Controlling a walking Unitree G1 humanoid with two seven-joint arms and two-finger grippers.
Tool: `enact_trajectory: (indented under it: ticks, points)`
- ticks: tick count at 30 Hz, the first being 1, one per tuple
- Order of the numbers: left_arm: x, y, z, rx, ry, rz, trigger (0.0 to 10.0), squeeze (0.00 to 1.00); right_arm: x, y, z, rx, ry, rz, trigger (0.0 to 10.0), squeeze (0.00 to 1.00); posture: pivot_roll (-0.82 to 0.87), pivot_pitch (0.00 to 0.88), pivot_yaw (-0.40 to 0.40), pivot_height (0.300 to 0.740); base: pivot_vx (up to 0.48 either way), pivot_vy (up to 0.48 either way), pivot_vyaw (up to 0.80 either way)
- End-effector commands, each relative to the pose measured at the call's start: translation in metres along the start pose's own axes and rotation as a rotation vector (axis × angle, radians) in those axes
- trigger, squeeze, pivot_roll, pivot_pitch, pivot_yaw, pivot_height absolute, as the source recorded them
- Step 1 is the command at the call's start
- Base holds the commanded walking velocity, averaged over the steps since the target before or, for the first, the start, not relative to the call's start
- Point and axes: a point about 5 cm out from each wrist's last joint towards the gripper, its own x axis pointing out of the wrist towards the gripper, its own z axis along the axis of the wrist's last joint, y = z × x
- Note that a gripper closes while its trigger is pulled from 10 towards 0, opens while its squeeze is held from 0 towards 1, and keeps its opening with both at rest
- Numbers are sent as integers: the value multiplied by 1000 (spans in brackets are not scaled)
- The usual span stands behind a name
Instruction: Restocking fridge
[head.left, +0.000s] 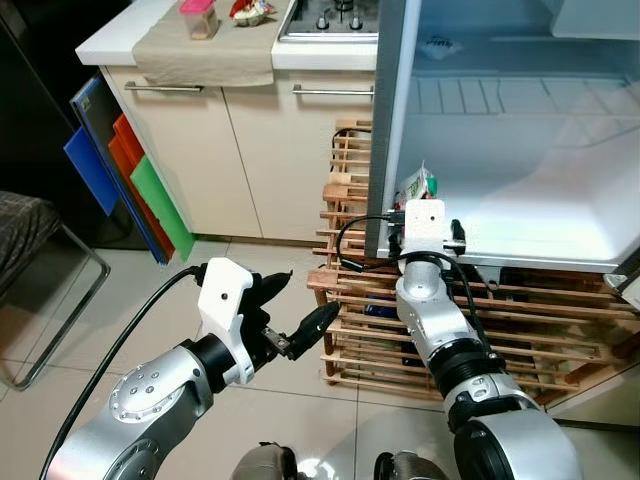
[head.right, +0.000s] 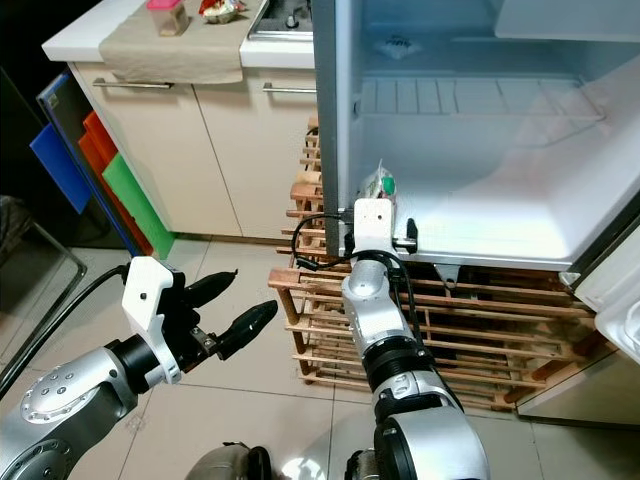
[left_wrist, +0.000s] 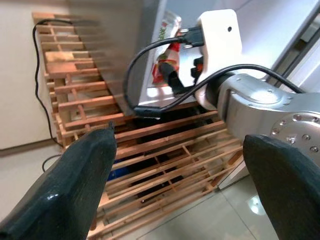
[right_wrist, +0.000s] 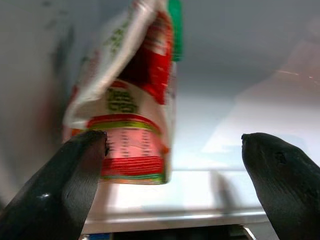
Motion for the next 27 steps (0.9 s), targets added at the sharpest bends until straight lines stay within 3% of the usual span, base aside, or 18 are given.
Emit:
enact_trajectory:
  ticks: [1, 9, 15, 27]
  points:
    - [-3, -2, 2, -1, 2, 1, 10000, 0, 2, 1, 2, 0, -6, -7, 10000, 0, 196, 170, 90, 740, 0, 0, 0]
    - [-4, -5, 2, -8, 8, -7, 10000, 0, 7, -2, 1, -51, -7, -23, 10000, 0, 204, 181, 93, 740, 0, 0, 0]
    - [-7, -7, 1, -18, 16, 0, 10000, 0, 11, -1, 15, -116, -89, -29, 10000, 0, 209, 191, 91, 740, 0, 0, 0]
    - [-8, -10, 0, -29, 24, 2, 10000, 0, 16, 4, 30, -123, -111, -27, 10000, 0, 214, 199, 90, 740, 0, 0, 0]
